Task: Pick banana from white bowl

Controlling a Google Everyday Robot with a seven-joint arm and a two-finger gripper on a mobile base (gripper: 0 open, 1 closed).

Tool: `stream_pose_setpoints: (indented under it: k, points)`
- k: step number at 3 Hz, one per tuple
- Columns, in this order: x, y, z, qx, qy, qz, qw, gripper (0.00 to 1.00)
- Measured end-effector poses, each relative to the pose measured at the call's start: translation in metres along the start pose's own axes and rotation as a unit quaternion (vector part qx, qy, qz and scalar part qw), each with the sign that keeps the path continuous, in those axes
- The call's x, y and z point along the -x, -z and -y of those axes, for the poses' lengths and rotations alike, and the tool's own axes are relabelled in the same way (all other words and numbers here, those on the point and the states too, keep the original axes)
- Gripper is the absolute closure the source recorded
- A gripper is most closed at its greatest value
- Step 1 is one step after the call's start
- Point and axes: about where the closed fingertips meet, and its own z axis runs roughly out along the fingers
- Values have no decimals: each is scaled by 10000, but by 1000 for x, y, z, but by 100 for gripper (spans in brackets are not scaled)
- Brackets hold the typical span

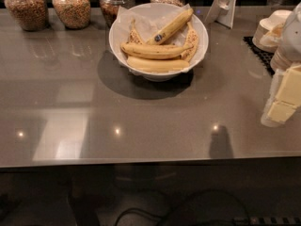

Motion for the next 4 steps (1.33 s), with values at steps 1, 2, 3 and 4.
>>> stream_pose_setpoints:
  k: [1, 2, 3, 4]
  points:
    - [0, 0, 0, -1, 1, 2, 10000, 0]
    - [18, -6, 8, -84, 127, 295, 9994, 0]
    - [50, -16, 31, -253, 291, 776, 9962, 0]
    - [90, -23, 63, -438, 443, 1305, 9895, 0]
